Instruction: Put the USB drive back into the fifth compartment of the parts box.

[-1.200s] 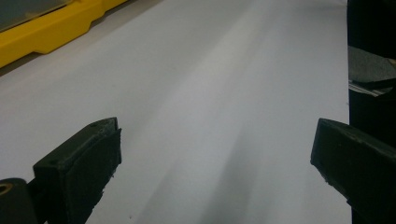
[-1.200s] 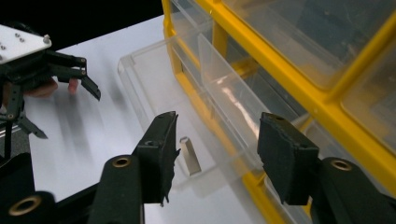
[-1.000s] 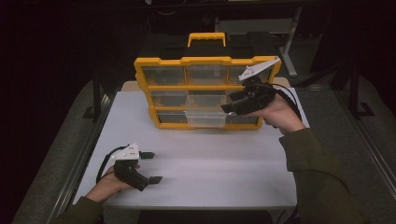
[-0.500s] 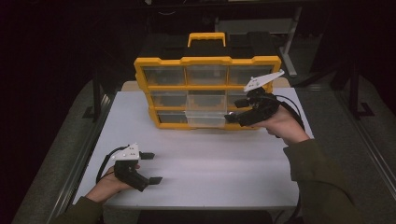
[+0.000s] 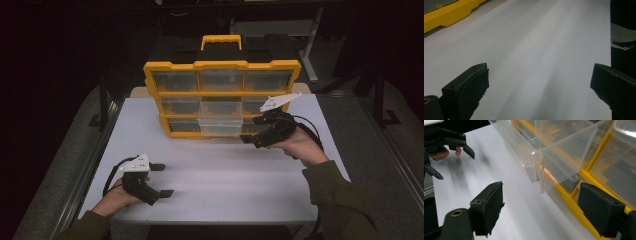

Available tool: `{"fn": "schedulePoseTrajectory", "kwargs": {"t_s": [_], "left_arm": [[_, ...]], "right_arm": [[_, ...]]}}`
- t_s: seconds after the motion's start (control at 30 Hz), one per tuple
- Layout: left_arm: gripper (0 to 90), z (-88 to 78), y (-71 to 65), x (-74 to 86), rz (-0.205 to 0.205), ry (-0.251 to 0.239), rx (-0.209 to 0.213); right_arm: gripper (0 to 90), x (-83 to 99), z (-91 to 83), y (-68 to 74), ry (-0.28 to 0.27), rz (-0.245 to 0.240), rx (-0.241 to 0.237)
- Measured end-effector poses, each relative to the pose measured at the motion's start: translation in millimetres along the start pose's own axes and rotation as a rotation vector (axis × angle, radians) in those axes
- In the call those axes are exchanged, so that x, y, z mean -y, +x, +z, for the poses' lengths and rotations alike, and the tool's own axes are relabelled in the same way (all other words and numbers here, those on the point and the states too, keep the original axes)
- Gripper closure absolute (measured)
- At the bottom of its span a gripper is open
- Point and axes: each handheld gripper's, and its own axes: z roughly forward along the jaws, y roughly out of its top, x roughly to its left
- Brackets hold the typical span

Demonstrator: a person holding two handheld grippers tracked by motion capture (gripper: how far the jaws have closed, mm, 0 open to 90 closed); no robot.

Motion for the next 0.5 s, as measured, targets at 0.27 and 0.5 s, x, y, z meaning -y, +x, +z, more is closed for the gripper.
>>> {"fn": "schedulePoseTrajectory", "kwargs": {"t_s": [0.27, 0.5], "left_arm": [[1.1, 0.0, -0.1, 0.1, -0.001, 0.000, 0.000], [1.1, 0.1, -0.2, 0.0, 0.001, 0.001, 0.000]], "right_arm": [[14.2, 15.5, 8.3, 3.9, -0.007, 0.013, 0.009], [12.7, 27.0, 13.6, 7.2, -0.019, 0.021, 0.015]]}}
